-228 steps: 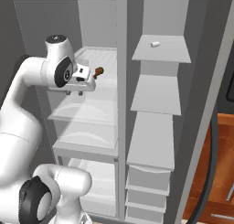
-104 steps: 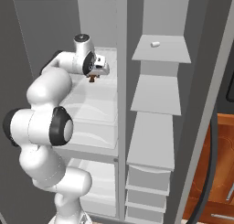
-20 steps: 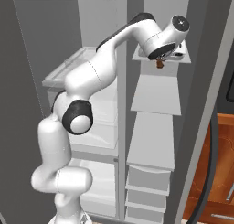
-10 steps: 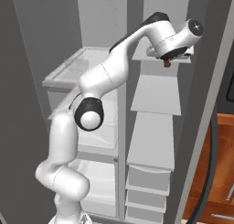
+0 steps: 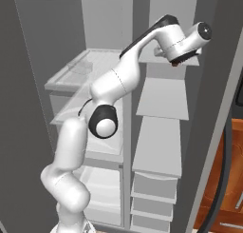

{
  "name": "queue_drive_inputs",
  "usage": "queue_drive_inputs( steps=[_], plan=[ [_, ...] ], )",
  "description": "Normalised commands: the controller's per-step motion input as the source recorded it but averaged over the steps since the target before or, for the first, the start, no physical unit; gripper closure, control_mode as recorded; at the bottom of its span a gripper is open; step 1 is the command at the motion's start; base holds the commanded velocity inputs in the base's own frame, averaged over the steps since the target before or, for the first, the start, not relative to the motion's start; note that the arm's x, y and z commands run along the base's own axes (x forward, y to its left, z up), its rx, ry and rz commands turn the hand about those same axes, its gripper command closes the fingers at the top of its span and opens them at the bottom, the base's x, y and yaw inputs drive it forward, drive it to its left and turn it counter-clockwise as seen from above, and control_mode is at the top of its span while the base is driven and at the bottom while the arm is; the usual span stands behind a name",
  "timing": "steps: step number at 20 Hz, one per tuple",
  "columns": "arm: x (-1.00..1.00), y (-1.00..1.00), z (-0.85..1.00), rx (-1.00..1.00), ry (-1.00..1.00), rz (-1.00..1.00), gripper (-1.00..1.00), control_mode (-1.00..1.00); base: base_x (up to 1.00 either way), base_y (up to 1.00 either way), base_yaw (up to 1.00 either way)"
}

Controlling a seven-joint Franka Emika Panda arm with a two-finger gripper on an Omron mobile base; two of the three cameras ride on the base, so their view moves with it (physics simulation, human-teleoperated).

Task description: There's a chicken drumstick in the fridge that needs to be moved to the freezer for freezing. Pick up the chicken drumstick from the fridge, place it on any shelf in the freezer, and close the fridge and freezer doors when done.

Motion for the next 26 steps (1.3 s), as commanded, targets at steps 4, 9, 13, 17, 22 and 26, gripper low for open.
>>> queue_drive_inputs(
  steps=[4,9,13,17,22,26],
  plan=[
    [0.41,0.07,-0.35,0.00,-0.06,0.04,1.00,-1.00,0.00,0.00,0.00],
    [0.54,0.14,-0.13,0.00,-0.01,0.00,1.00,-1.00,0.00,0.00,0.00],
    [0.55,0.00,0.09,0.00,0.04,0.01,1.00,-1.00,0.00,0.00,0.00],
    [0.56,0.05,0.00,0.00,0.00,0.00,1.00,-1.00,0.00,0.00,0.00],
    [0.58,0.12,-0.05,-0.01,0.01,0.00,-1.00,-1.00,0.00,0.00,0.00],
    [0.04,-0.12,-0.35,0.00,0.00,0.06,-1.00,-1.00,0.00,0.00,0.00]
  ],
)
